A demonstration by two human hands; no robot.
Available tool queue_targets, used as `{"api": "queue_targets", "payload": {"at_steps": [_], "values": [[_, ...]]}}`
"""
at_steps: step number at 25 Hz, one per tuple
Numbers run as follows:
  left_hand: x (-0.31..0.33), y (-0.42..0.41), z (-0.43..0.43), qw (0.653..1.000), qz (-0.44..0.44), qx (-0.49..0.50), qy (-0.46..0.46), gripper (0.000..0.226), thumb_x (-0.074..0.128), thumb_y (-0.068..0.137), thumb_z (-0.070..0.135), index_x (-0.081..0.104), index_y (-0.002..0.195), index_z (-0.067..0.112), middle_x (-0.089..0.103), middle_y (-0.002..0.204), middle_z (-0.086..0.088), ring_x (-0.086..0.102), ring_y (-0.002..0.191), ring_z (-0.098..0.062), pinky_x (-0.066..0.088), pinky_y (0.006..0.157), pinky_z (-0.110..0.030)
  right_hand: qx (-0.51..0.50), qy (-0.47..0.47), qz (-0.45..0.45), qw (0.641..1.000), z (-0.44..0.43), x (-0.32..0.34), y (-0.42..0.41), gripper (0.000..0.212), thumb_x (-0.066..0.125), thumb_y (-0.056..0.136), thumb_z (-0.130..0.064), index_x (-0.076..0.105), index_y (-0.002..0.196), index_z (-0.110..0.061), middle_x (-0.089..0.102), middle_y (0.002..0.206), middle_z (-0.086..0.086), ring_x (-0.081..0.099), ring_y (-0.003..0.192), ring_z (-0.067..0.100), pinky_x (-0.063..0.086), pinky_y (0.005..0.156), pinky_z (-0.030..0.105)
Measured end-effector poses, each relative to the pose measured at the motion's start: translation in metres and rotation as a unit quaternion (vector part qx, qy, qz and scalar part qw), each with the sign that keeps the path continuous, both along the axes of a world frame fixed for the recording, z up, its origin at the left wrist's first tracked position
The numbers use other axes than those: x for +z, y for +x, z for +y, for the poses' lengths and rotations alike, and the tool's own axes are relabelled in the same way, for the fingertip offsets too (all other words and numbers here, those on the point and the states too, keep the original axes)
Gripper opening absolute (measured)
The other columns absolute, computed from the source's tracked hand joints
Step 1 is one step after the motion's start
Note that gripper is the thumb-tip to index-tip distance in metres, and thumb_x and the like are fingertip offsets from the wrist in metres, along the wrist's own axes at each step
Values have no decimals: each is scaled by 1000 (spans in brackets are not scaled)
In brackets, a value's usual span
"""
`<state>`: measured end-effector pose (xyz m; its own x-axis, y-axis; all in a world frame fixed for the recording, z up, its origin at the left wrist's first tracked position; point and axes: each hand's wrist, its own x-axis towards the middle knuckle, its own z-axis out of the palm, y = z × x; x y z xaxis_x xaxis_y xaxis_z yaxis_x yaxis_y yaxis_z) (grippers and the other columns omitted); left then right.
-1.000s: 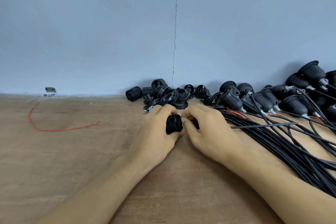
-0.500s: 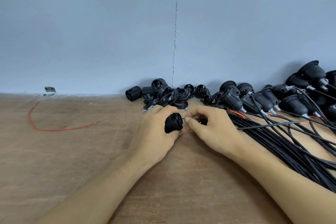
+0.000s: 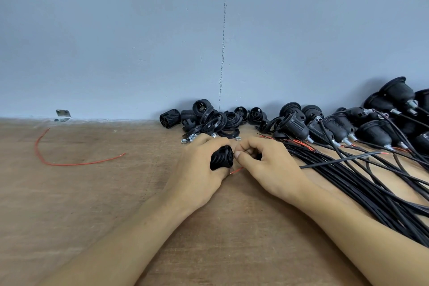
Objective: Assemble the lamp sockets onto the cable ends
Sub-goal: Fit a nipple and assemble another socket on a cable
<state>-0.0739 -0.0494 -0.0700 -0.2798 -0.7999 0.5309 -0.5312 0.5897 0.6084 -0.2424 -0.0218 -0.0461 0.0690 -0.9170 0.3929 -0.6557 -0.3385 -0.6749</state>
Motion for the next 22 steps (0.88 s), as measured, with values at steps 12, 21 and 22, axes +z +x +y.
{"api": "queue_targets", "payload": {"at_steps": [12,21,22], "values": [[1,1,2,999,-34,-22,-25,47,81,77,10,71,115,36,56,102,16,55,94,-1,39,81,-9,2,-12,4,1000,1,-2,0,32,63,93,-10,59,68,-31,55,55,-19,48,58,1,38,60,12],[0,0,-1,999,-31,-6,-25,43,84,79,14,73,116,34,56,104,16,55,95,-1,43,85,-15,-17,-35,7,999,-1,-6,0,20,67,91,-12,68,77,-26,64,66,-10,56,66,6,40,63,11],[0,0,-1,999,-29,-4,-22,42,85,80,16,72,115,33,56,104,15,56,96,-3,45,85,-18,-18,-39,6,999,-1,-6,0,18,67,90,-12,70,79,-26,66,68,-10,58,69,6,41,64,11]]}}
